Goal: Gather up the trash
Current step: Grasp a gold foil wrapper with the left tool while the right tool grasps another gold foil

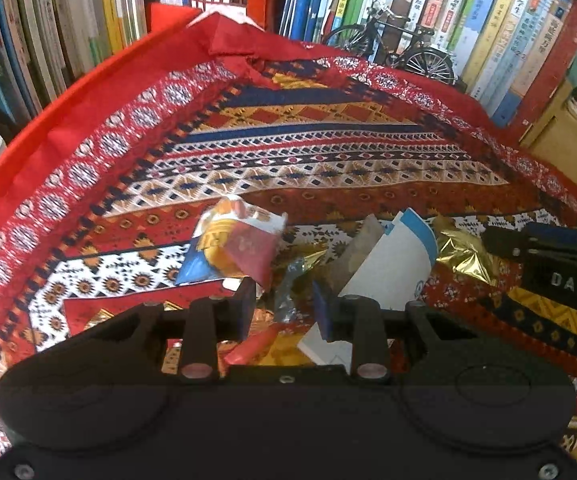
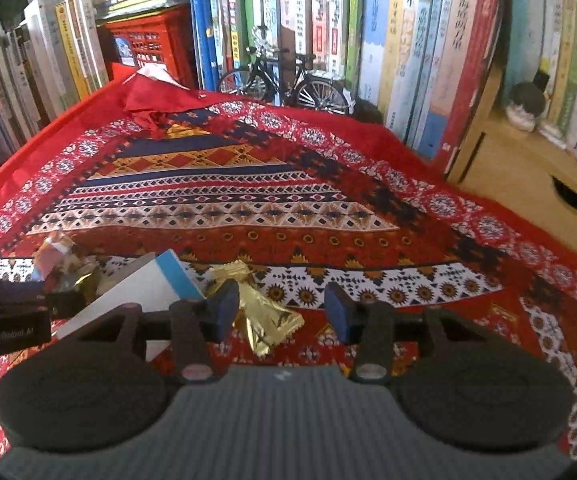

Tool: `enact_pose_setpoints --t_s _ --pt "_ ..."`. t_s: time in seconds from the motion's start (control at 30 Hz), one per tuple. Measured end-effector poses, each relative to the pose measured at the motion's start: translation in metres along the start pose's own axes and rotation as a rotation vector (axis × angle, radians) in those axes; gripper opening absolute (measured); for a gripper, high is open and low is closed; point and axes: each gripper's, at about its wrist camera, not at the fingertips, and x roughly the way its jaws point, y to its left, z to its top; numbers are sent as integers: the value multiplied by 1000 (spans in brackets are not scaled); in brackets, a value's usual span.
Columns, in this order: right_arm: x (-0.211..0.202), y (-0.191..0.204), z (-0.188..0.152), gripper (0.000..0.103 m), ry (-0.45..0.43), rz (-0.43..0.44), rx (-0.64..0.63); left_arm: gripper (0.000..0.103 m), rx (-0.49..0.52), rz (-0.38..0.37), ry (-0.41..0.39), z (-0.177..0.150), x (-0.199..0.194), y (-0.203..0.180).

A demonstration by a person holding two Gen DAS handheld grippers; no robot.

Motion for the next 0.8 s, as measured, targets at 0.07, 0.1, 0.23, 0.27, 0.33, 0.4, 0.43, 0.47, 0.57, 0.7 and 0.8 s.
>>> enact_pose_setpoints --t_s 0.07,0.1,0.23,0.27,0.33,0.4,0.43,0.47,0.57,0.7,0.8 --pt "6 -1 1 62 5 8 5 30 -1 -3 2 0 5 -2" --pt "8 -1 1 62 7 13 5 32 -1 -2 3 0 7 -3" --pt "16 1 -3 62 19 43 3 44 -10 -13 -7 0 9 -7" --pt "19 3 -5 62 24 45 -1 48 -13 -16 -9 0 10 -8" --pt "24 6 -8 62 37 41 -13 49 -13 -17 -14 1 11 -9" --pt "27 7 -11 62 49 46 -13 48 -11 -13 -14 1 14 -10" --pt "28 7 -12 62 55 51 -12 44 -12 -14 -13 1 15 -10" --pt "28 7 -14 62 62 56 -10 41 -16 -19 -10 1 16 -9" --pt "28 7 -17 46 82 75 -1 22 -28 -35 -2 0 17 -8" --pt "23 7 -20 44 82 105 16 21 -31 -33 -12 -2 12 -8" --pt "19 7 -20 43 83 116 35 20 -39 -32 -17 -2 6 -8"
